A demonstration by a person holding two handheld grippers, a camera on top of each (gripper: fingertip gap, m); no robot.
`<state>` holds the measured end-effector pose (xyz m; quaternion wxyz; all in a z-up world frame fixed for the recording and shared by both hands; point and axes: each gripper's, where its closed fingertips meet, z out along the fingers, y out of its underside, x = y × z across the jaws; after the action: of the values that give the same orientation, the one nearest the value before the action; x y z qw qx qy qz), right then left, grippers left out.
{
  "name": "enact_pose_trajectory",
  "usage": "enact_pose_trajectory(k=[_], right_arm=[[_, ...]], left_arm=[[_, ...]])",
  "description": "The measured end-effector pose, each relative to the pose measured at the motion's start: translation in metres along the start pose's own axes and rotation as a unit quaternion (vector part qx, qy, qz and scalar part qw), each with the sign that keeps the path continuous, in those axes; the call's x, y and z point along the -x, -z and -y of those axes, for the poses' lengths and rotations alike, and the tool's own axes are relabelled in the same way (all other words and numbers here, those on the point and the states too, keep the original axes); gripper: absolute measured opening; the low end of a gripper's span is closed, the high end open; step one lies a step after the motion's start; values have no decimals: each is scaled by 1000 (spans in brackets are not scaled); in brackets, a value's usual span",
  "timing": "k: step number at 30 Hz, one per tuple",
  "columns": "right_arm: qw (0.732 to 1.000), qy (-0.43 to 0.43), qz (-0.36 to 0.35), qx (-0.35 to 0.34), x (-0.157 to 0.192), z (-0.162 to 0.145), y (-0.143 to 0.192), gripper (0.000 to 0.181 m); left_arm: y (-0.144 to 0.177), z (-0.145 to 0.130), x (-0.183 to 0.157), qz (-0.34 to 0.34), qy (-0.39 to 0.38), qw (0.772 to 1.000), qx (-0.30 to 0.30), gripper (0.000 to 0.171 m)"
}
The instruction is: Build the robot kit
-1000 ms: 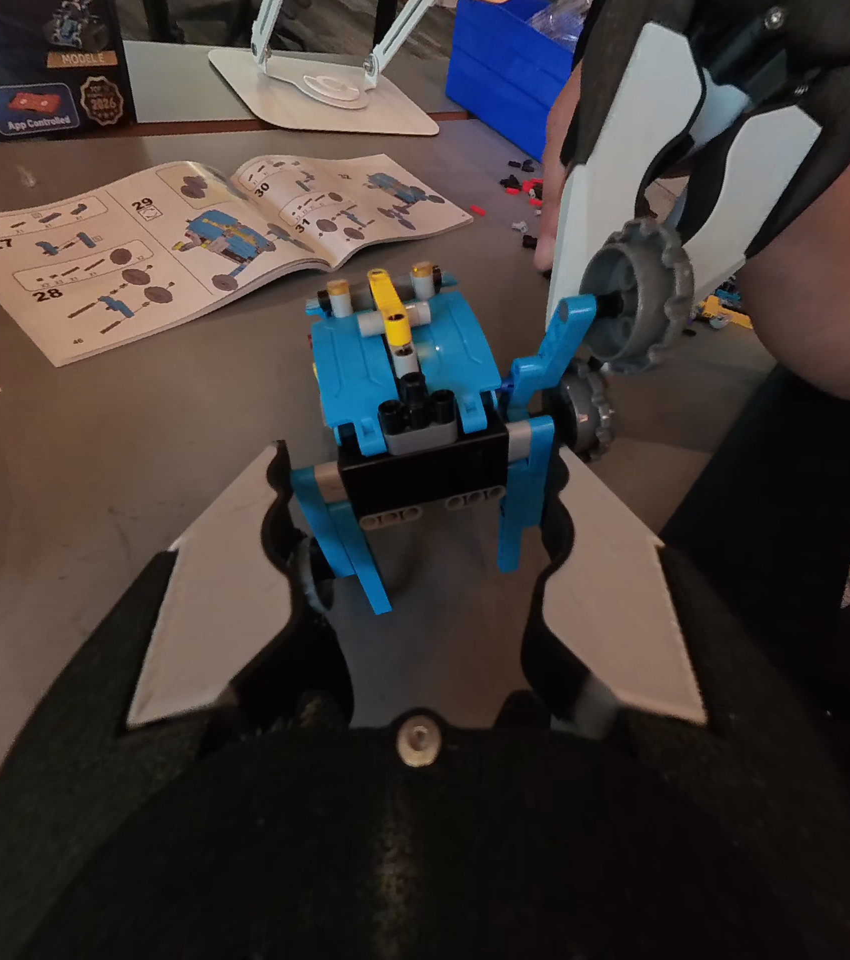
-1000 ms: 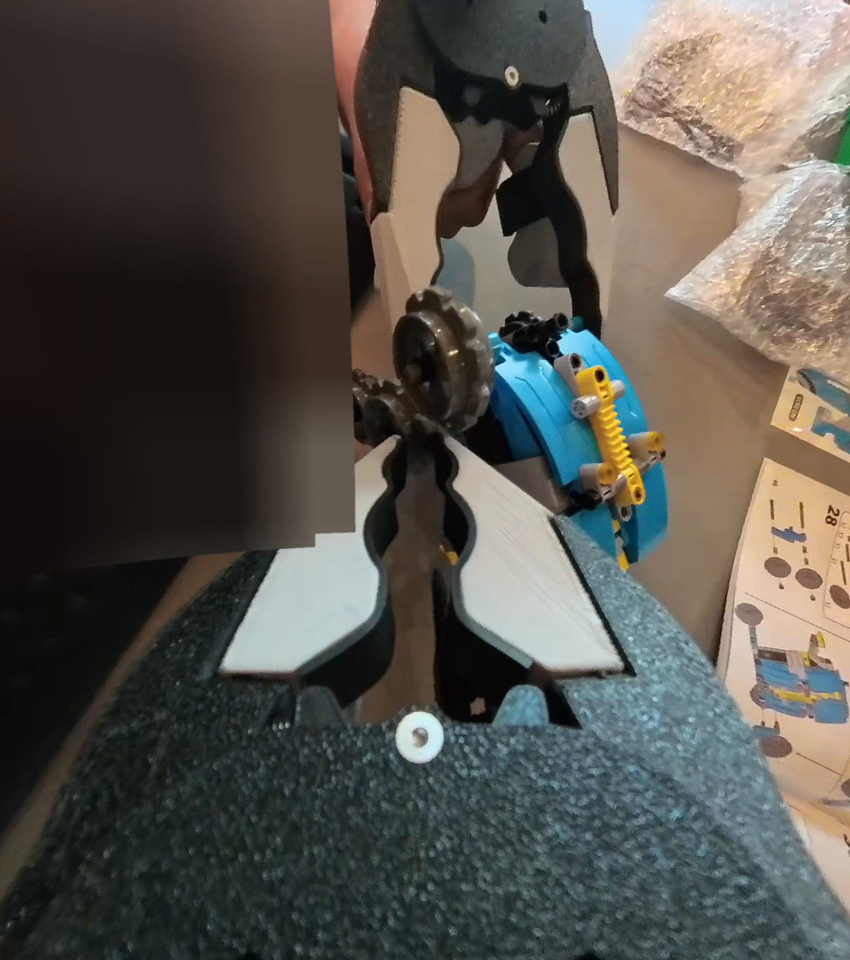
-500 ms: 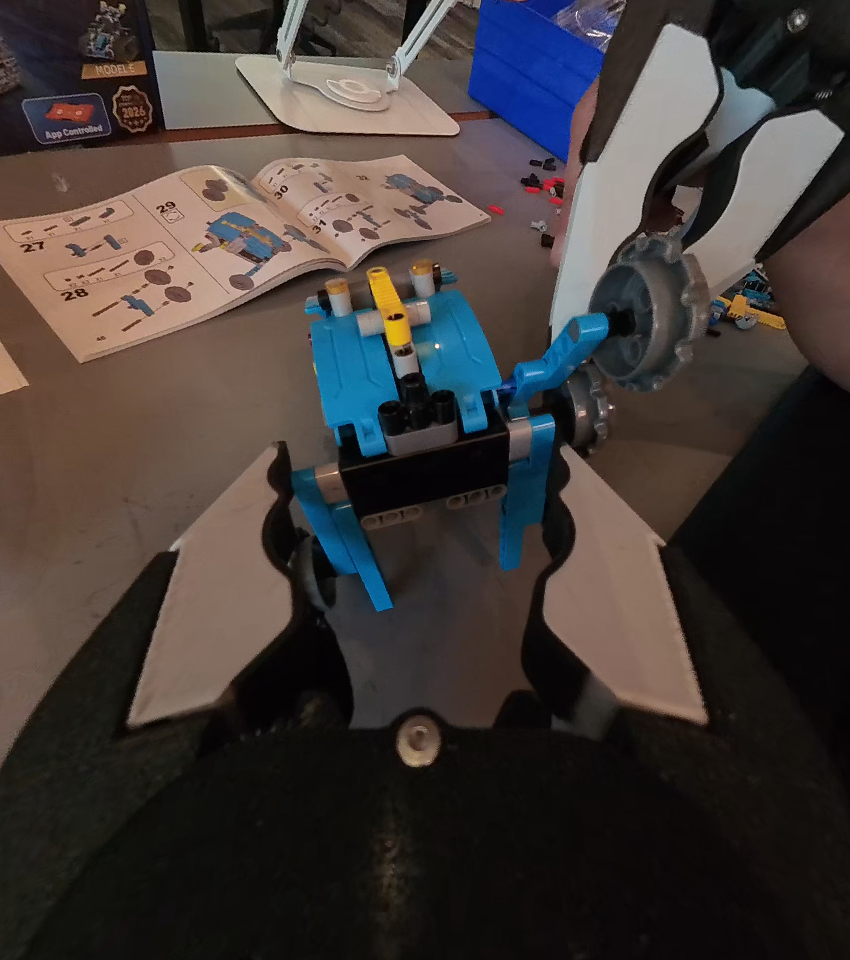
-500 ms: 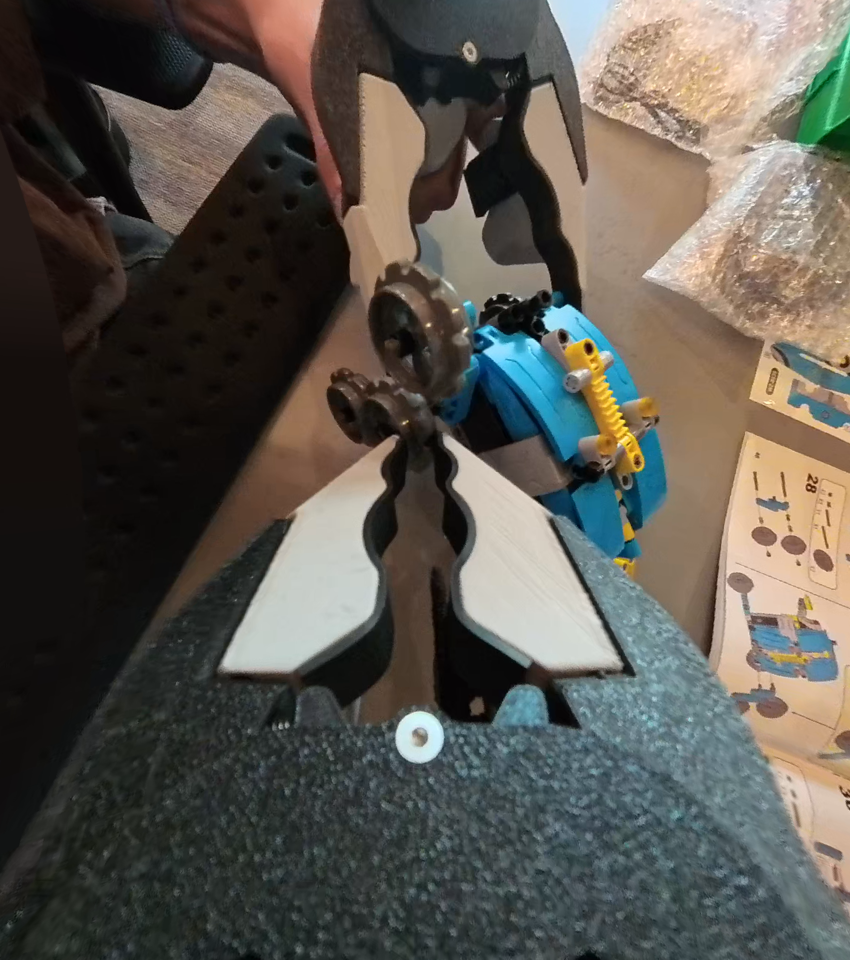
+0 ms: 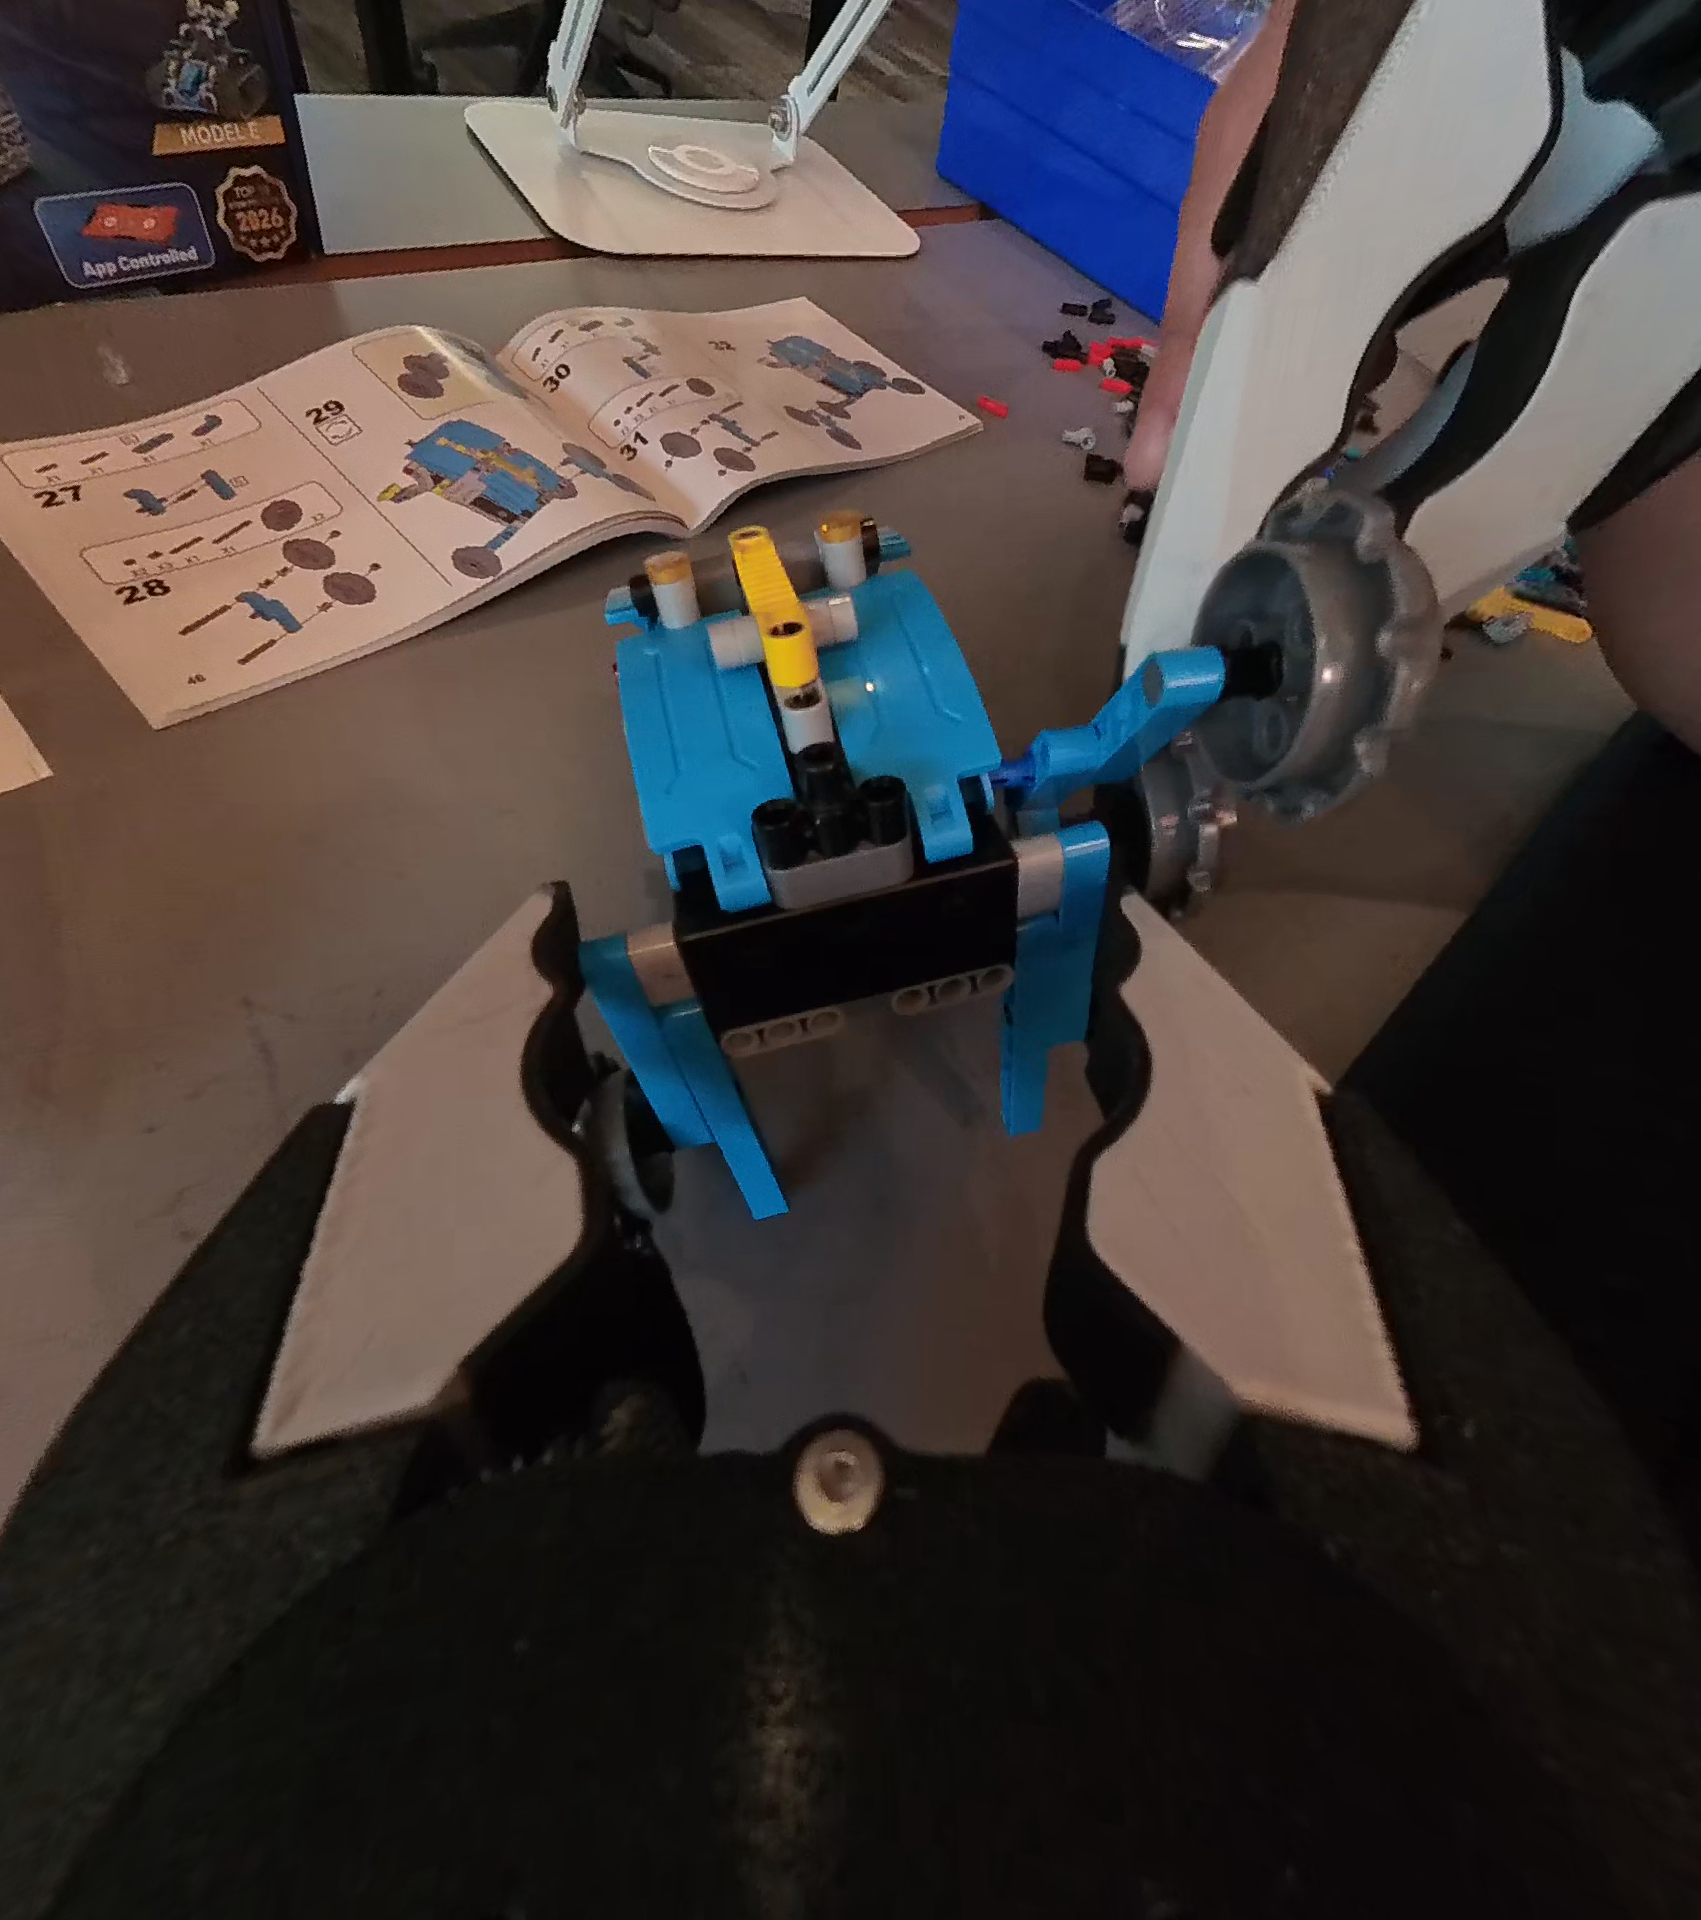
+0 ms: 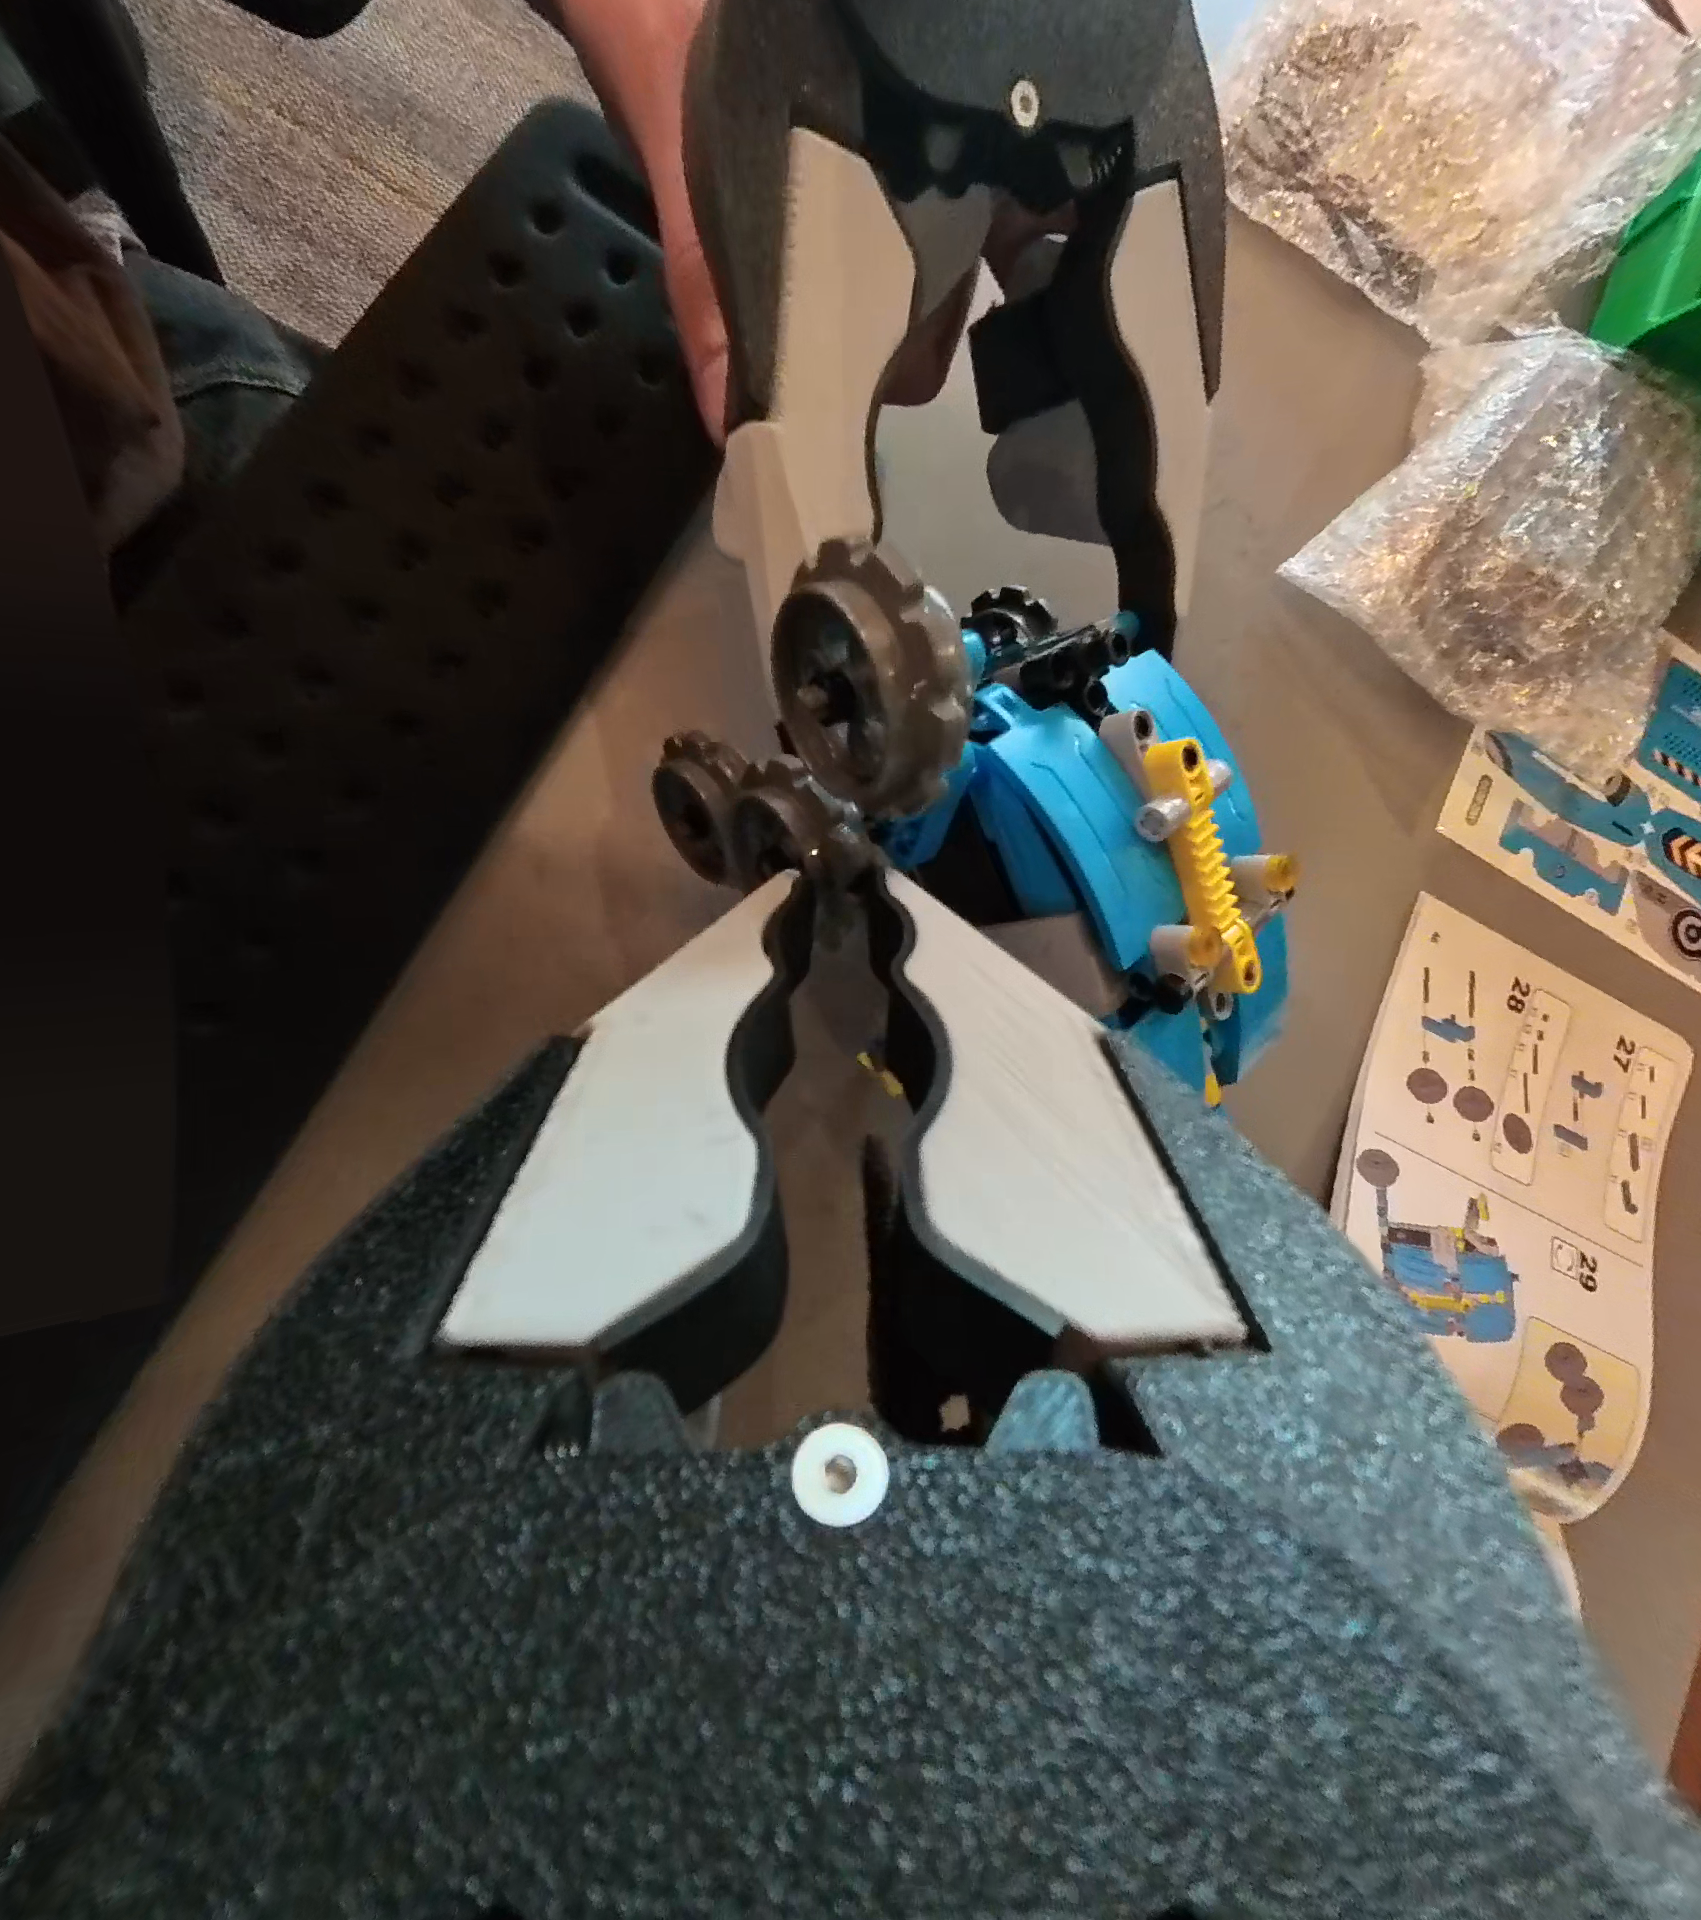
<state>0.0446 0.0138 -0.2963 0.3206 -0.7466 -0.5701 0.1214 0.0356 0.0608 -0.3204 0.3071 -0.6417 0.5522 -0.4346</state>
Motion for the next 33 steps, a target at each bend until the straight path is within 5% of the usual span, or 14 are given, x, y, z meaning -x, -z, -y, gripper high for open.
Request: enact_pose_trajectory(k=[3,7,12,23,33], right_arm=[[1000,16,5,16,-1,-2,2,11],[999,34,6,29,-1,-1,2,11],[998,47,15,33,-3,1,1,10],[998,60,25,0,-6,3,-1,11],[995,31,-60,-76,-45,9,0,95]], left_arm=[[0,-5,-1,-4,-26,999,21,100],[2,-6,-13,-51,-24,998,30,121],[-3,-8,-17,-20,-16,998,59,141],[-9,0,-5,36,46,997,53,129],[-8,-1,-6,37,38,997,51,128]])
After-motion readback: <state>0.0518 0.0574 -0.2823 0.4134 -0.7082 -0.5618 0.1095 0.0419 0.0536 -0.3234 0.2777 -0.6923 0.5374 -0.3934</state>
